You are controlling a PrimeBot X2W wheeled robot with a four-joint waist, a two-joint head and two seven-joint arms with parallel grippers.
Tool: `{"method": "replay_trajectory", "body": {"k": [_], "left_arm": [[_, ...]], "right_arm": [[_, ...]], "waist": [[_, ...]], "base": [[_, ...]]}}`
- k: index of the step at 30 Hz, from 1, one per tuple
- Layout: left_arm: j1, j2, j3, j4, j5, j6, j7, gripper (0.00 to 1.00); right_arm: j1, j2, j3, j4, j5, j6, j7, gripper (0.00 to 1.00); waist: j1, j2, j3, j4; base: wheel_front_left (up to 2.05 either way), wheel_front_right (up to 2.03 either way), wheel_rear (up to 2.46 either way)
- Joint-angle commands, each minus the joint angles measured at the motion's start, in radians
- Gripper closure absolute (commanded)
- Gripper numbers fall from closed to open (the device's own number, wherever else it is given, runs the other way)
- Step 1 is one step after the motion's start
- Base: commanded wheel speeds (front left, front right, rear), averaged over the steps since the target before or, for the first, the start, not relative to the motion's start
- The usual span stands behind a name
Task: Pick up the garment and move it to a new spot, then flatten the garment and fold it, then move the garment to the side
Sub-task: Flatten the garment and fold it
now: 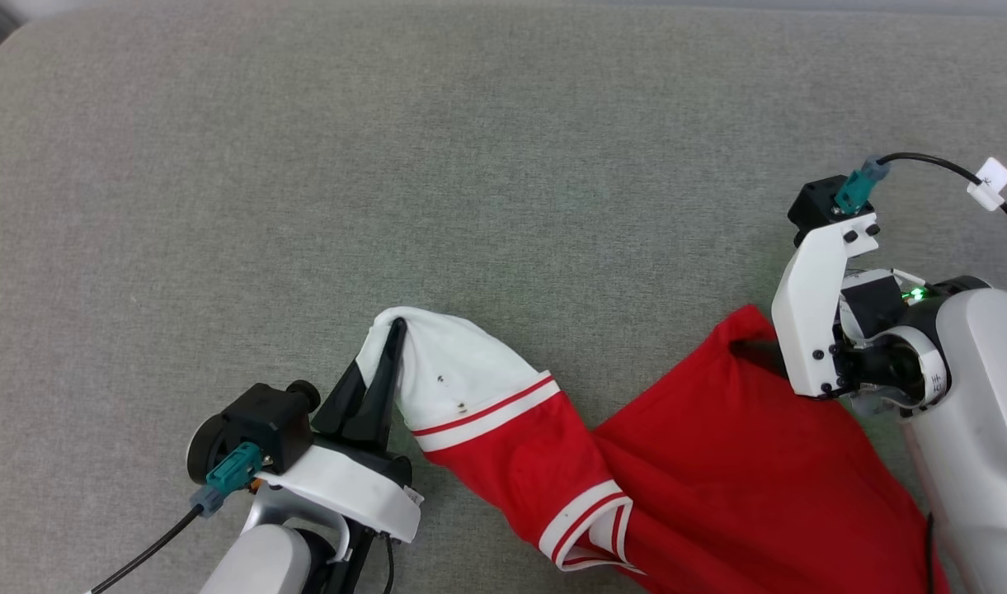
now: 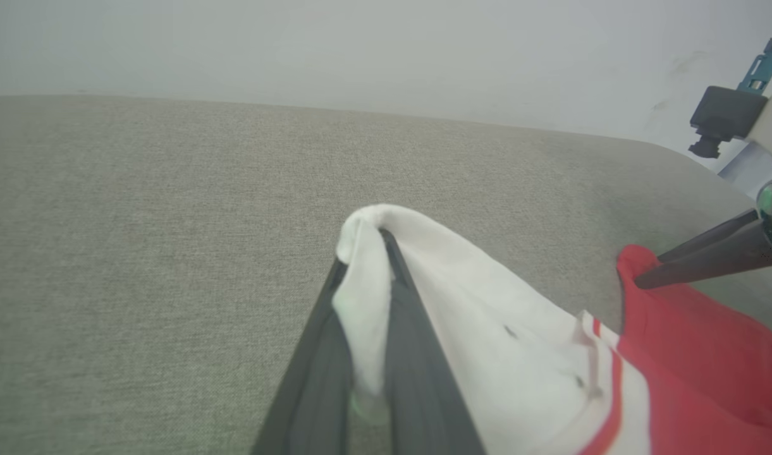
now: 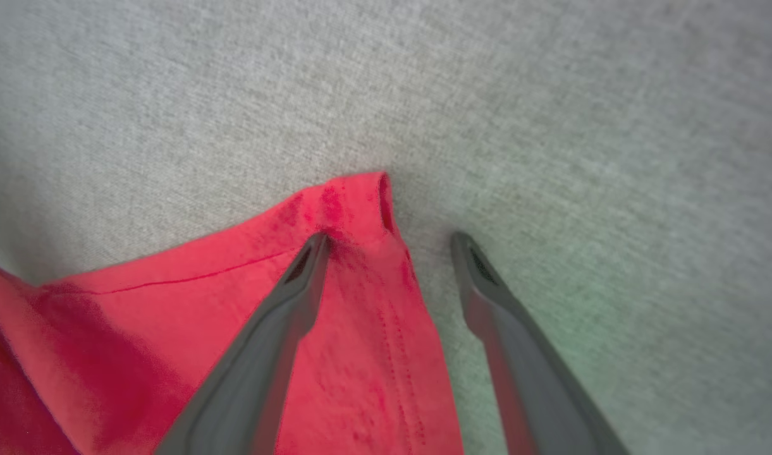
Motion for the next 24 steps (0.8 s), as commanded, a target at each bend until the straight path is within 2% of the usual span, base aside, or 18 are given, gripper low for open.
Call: {"method": "replay_trajectory", "body": {"k": [1, 2, 3, 5, 6, 16, 24], "left_arm": [[-0.02, -0.009, -0.005, 0.012, 0.004, -0.006, -0.011, 1.0], [-0.024, -0.011, -0.006, 0.018, 0.002, -0.008, -0.015, 1.0], [-0.028, -0.012, -0.006, 0.024, 0.001, -0.01, -0.018, 1.0], [-0.034, -0.014, -0.007, 0.033, -0.001, -0.012, -0.023, 1.0], [-0.035, -0.015, -0.007, 0.038, -0.001, -0.012, -0.026, 1.0], [-0.039, 0.004, -0.001, 0.059, -0.006, -0.013, -0.026, 1.0], [-0.141, 0.092, -0.005, 0.001, 0.04, -0.04, 0.043, 1.0]], "right_arm": [[0.025, 0.013, 0.043, 0.056, 0.017, -0.001, 0.031, 0.0], [0.031, 0.013, 0.06, 0.069, 0.019, -0.001, 0.042, 0.04], [0.035, 0.012, 0.075, 0.083, 0.027, 0.0, 0.054, 0.38], [0.045, 0.012, 0.098, 0.097, 0.042, 0.0, 0.066, 0.77], [0.047, 0.007, 0.11, 0.1, 0.047, 0.0, 0.069, 1.0], [-0.001, -0.036, 0.138, 0.04, 0.099, 0.0, -0.003, 1.0], [-0.076, -0.084, 0.096, -0.011, 0.109, -0.001, -0.156, 1.0]], "waist": [[-0.0001, -0.0001, 0.018, 0.018], [-0.0001, -0.0001, 0.02, 0.02], [-0.0001, -0.0001, 0.021, 0.021], [-0.0001, -0.0001, 0.023, 0.023], [-0.0001, -0.0001, 0.022, 0.023], [-0.0001, -0.0001, -0.048, -0.004], [-0.0001, -0.0001, -0.156, -0.035]], "base": [[0.0, 0.0, 0.0], [0.0, 0.0, 0.0], [0.0, 0.0, 0.0], [0.0, 0.0, 0.0], [0.0, 0.0, 0.0], [0.0, 0.0, 0.0], [0.0, 0.0, 0.0]]}}
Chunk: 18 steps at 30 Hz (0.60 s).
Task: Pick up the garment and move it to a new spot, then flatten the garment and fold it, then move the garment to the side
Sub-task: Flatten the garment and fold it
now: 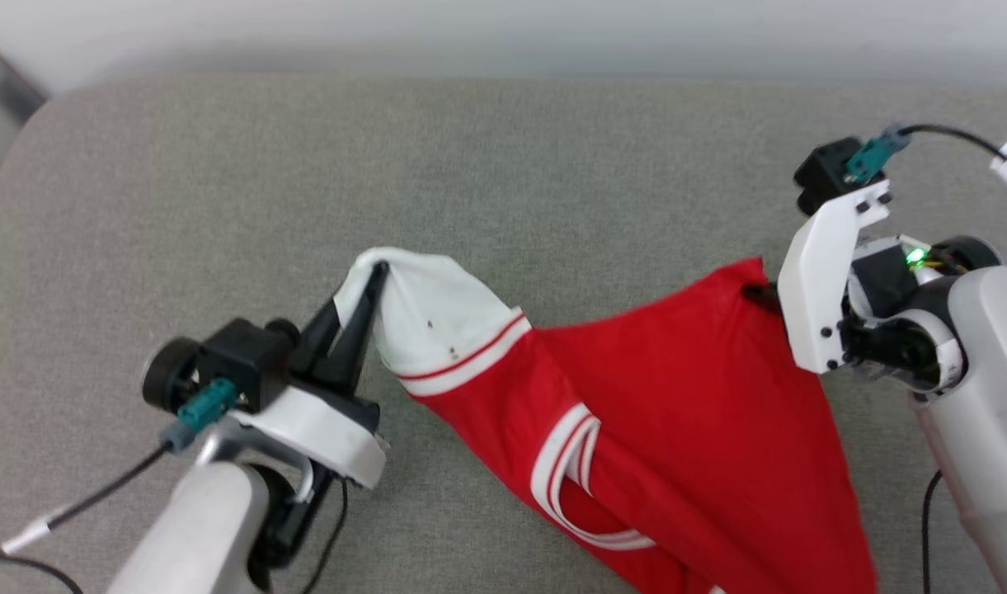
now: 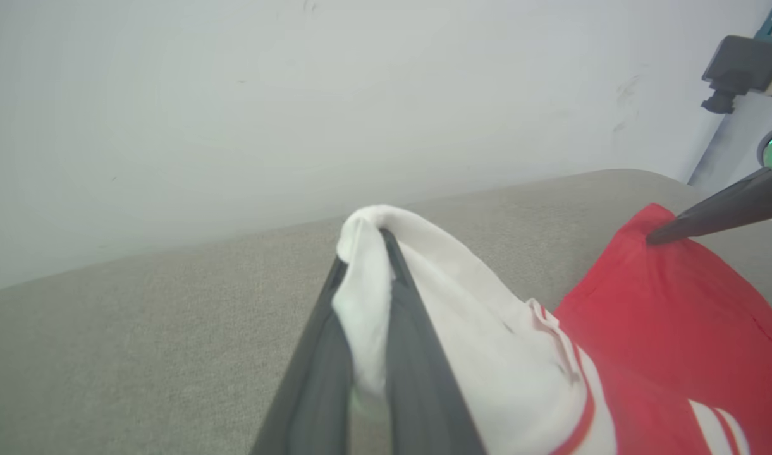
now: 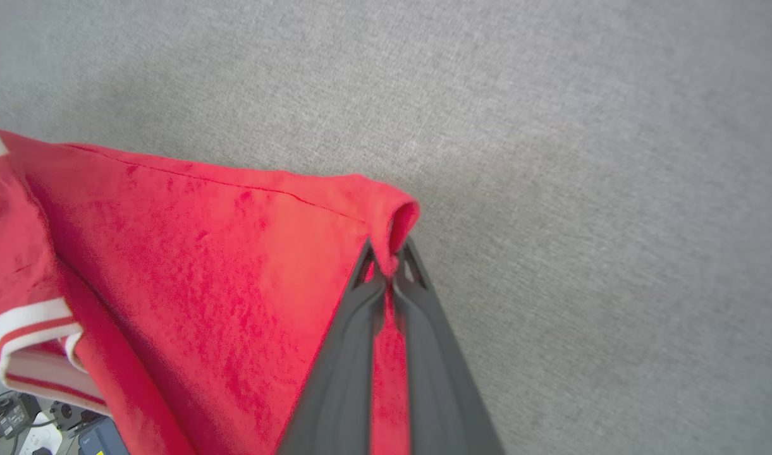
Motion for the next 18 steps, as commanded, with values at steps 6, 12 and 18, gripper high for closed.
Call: {"method": "replay_trajectory", "body": {"k": [6, 12, 18], "left_arm": [[-0.141, 0.064, 0.006, -0.078, 0.041, -0.027, 0.071, 1.0], [-0.297, 0.084, 0.008, -0.094, 0.026, -0.066, 0.147, 1.0], [-0.493, 0.063, 0.037, 0.015, -0.014, -0.085, 0.191, 1.0]], "right_arm": [[-0.049, -0.013, -0.049, -0.008, -0.014, 0.0, -0.078, 1.0], [-0.11, -0.008, -0.102, -0.015, -0.038, 0.0, -0.13, 1.0], [-0.206, 0.001, -0.172, 0.003, -0.08, 0.0, -0.189, 1.0]], "waist": [[-0.0001, 0.0, -0.128, -0.045], [-0.0001, 0.0, -0.182, -0.074], [-0.0001, 0.0, -0.165, -0.087]], "base": [[0.0, 0.0, 0.0], [0.0, 0.0, 0.0], [0.0, 0.0, 0.0]]}}
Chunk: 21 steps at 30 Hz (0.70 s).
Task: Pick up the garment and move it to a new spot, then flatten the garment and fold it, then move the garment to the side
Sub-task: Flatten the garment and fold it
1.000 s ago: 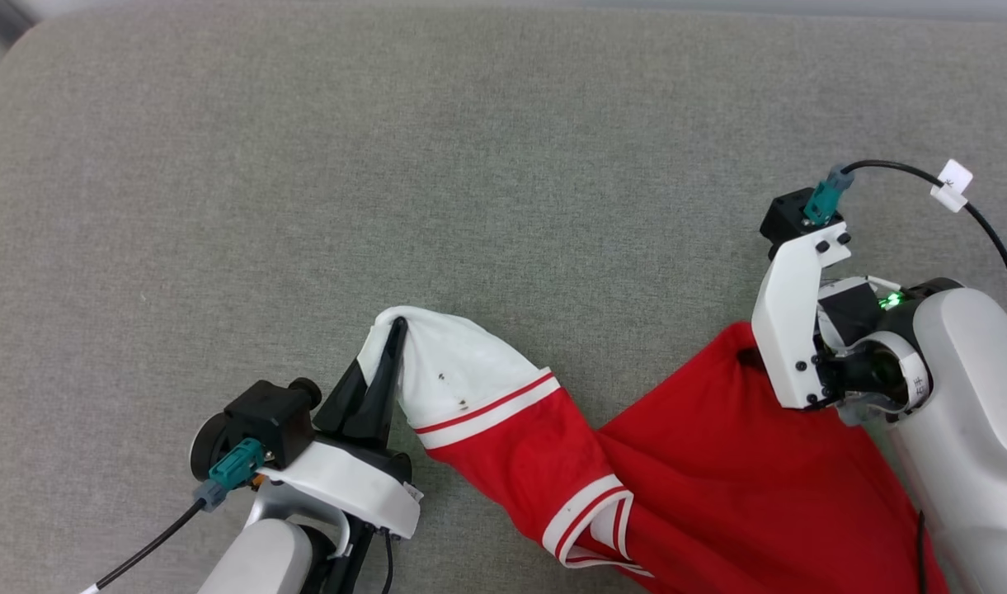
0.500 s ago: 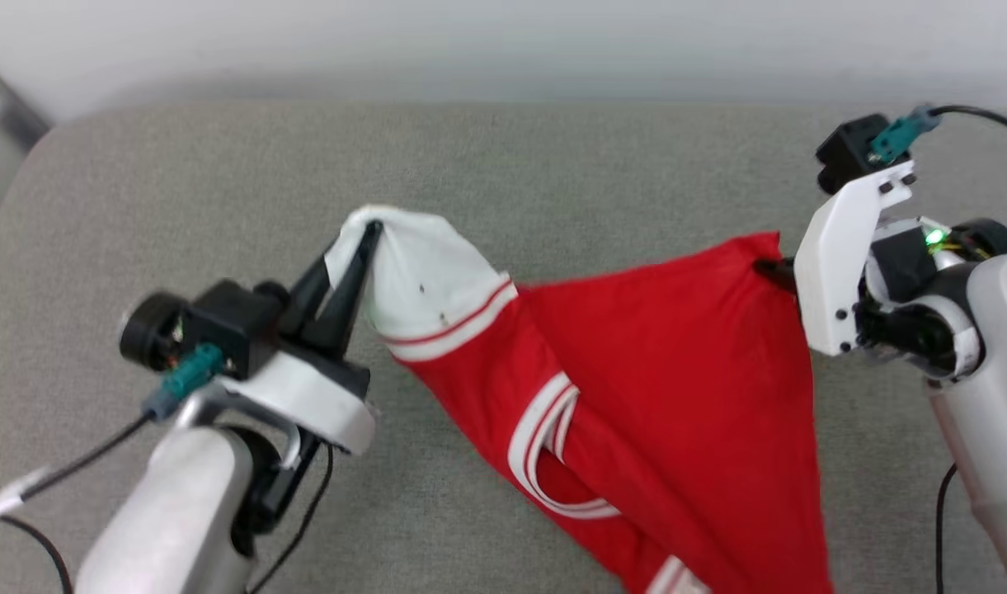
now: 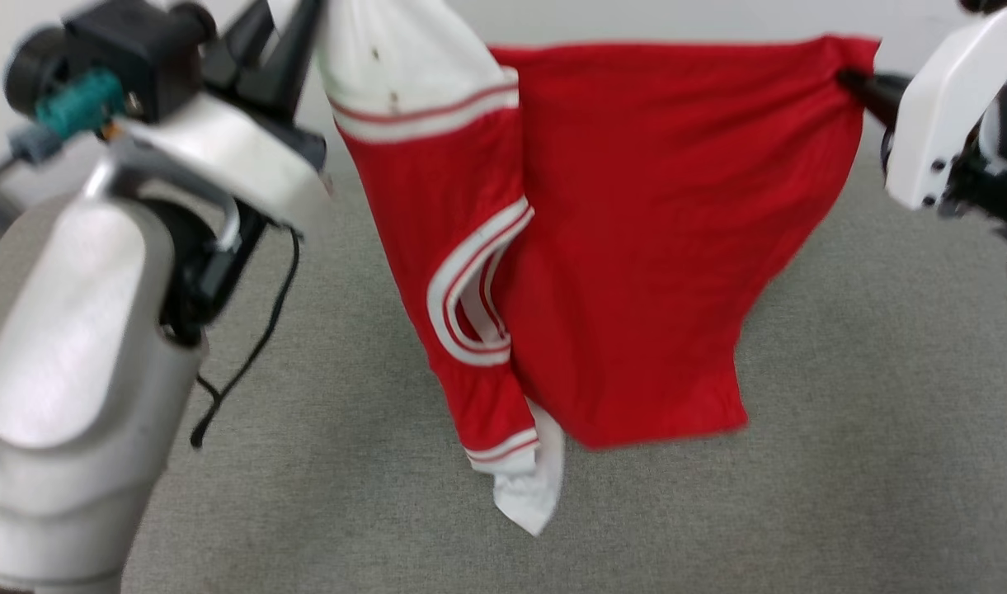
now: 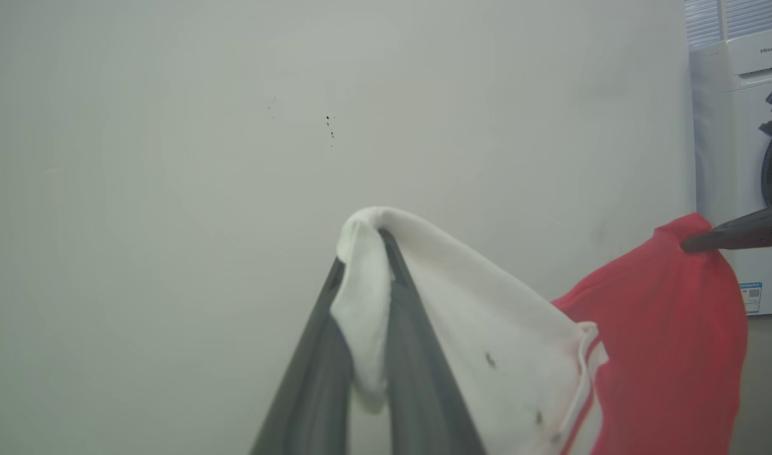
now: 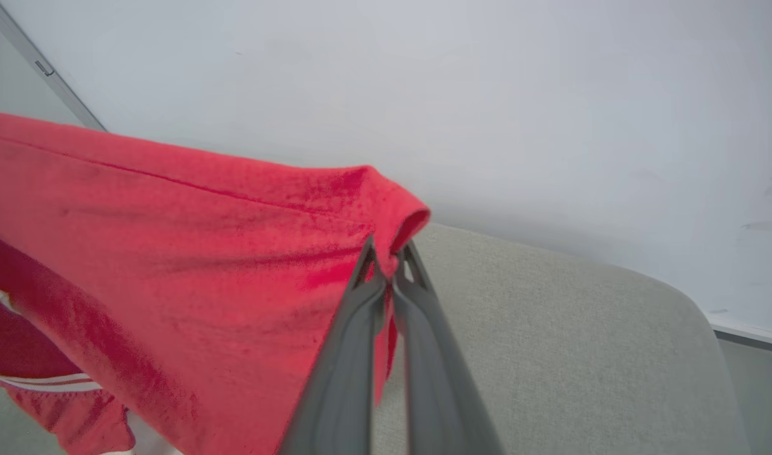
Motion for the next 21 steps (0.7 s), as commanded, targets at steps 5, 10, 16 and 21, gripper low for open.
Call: {"method": "replay_trajectory", "body": {"k": [5, 10, 16, 21], "left_arm": [[-0.21, -0.016, 0.015, 0.15, -0.021, -0.02, 0.018, 1.0], [-0.405, -0.022, 0.005, 0.292, -0.005, -0.032, 0.01, 1.0], [-0.621, -0.006, 0.011, 0.422, 0.041, -0.027, -0.034, 1.0], [-0.794, 0.019, 0.024, 0.496, 0.095, -0.001, -0.086, 1.0]], "right_arm": [[-0.126, 0.012, -0.046, 0.021, -0.051, 0.0, -0.046, 1.0], [-0.257, 0.022, -0.062, 0.04, -0.102, 0.0, -0.084, 1.0], [-0.428, 0.042, -0.075, 0.081, -0.153, -0.001, -0.17, 1.0], [-0.572, 0.065, -0.083, 0.129, -0.199, -0.001, -0.278, 1.0]], "waist": [[0.0, 0.0, 0.071, -0.01], [0.0, 0.0, 0.163, -0.026], [0.0, 0.0, 0.307, -0.061], [0.0, 0.0, 0.431, -0.096]], "base": [[0.0, 0.0, 0.0], [0.0, 0.0, 0.0], [0.0, 0.0, 0.0], [0.0, 0.0, 0.0]]}}
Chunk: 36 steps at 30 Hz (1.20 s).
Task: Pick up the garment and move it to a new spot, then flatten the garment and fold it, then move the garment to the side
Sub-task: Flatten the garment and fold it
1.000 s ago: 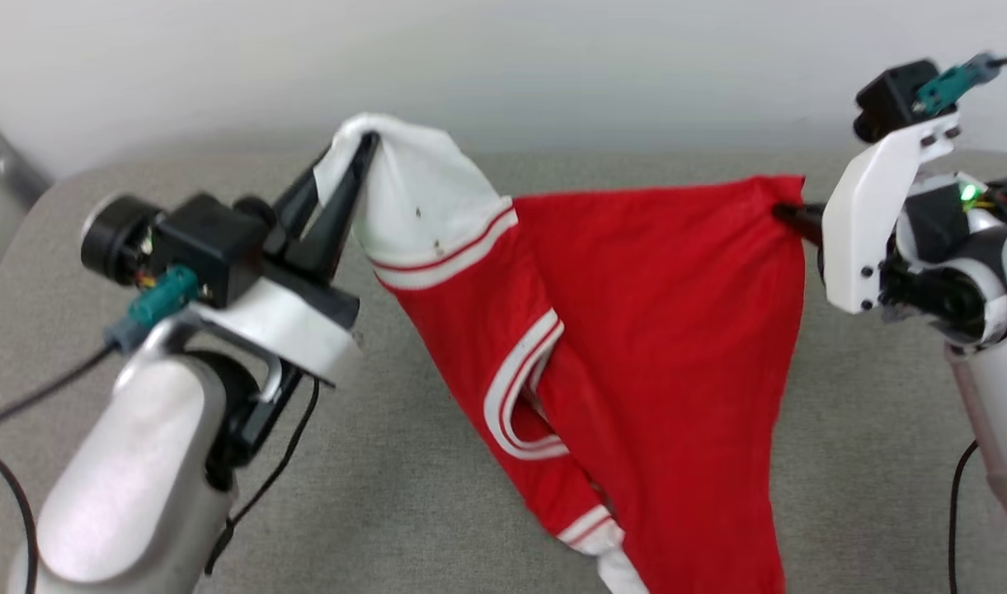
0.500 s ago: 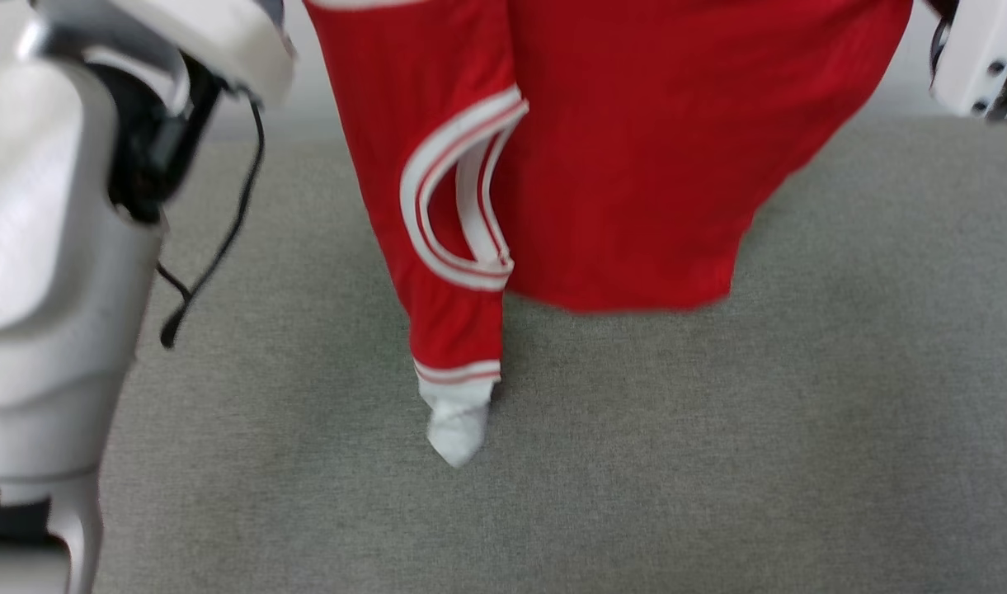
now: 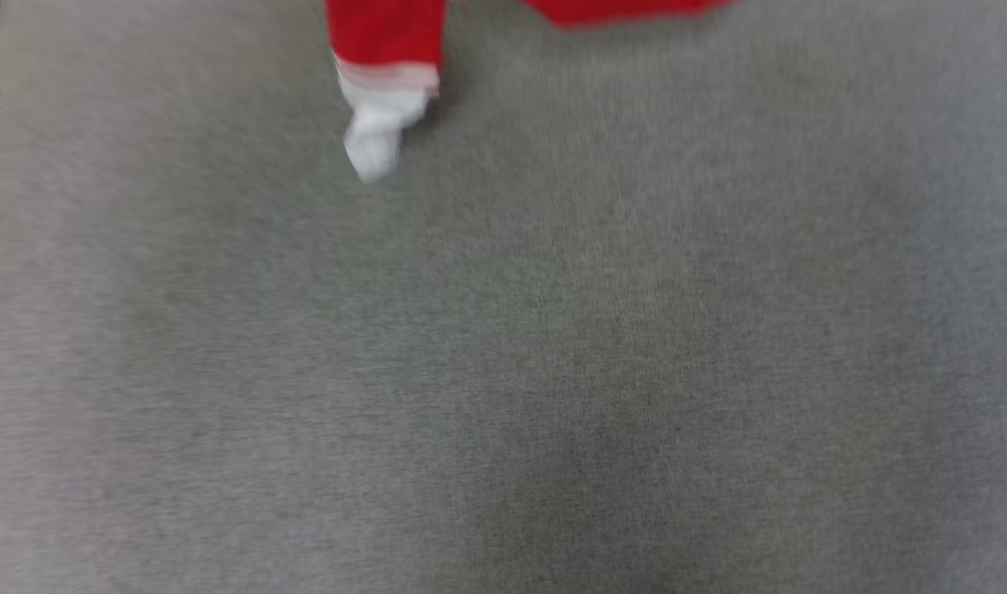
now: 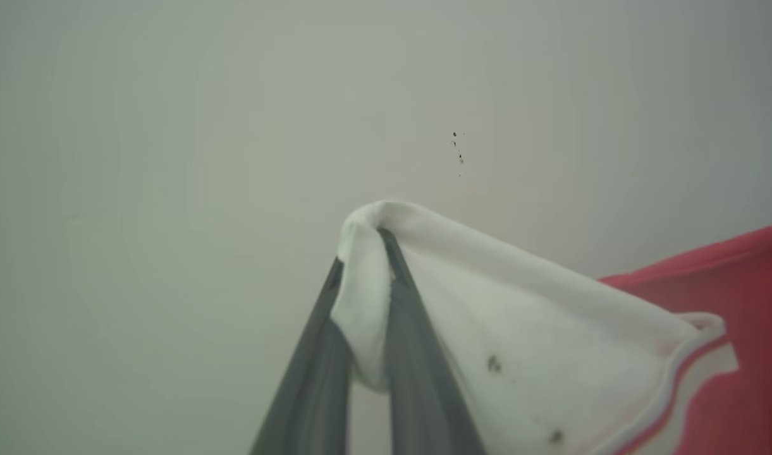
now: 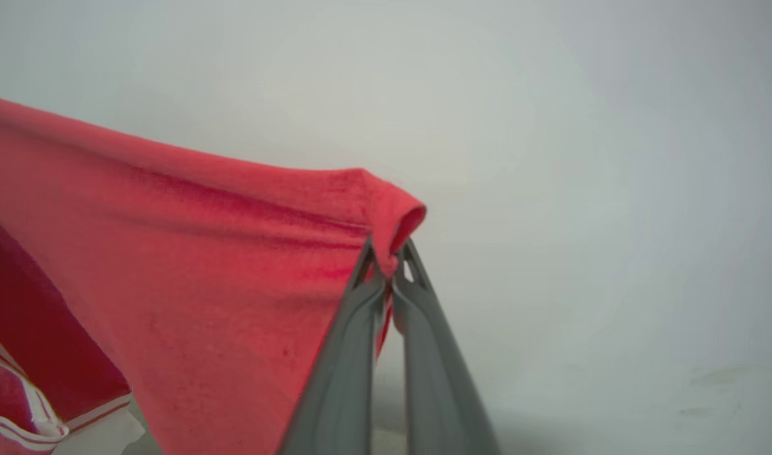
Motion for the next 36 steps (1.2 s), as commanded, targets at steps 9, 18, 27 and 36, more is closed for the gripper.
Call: {"method": "replay_trajectory", "body": {"k": [9, 18, 27, 36], "left_arm": [[-0.269, 0.033, 0.017, 0.104, 0.064, 0.039, -0.071, 1.0], [-0.31, 0.023, 0.023, 0.202, 0.043, 0.04, -0.116, 1.0], [-0.209, -0.018, 0.043, 0.308, -0.037, 0.003, -0.177, 1.0], [0.133, -0.073, 0.069, 0.288, -0.156, -0.026, -0.241, 1.0]], "right_arm": [[-0.245, 0.026, 0.006, 0.088, -0.051, -0.001, -0.227, 1.0], [-0.299, 0.032, 0.084, 0.166, -0.012, -0.001, -0.341, 1.0], [-0.229, 0.021, 0.189, 0.233, 0.071, -0.001, -0.351, 1.0], [0.093, -0.079, 0.304, 0.175, 0.214, -0.001, -0.332, 1.0]], "waist": [[-0.0001, 0.0, 0.267, -0.07], [-0.0001, 0.0, 0.37, -0.065], [-0.0001, 0.0, 0.372, -0.032], [-0.0001, 0.0, 0.219, 0.038]], "base": [[0.0, 0.0, 0.0], [0.0, 0.0, 0.0], [0.0, 0.0, 0.0], [0.0, 0.0, 0.0]]}}
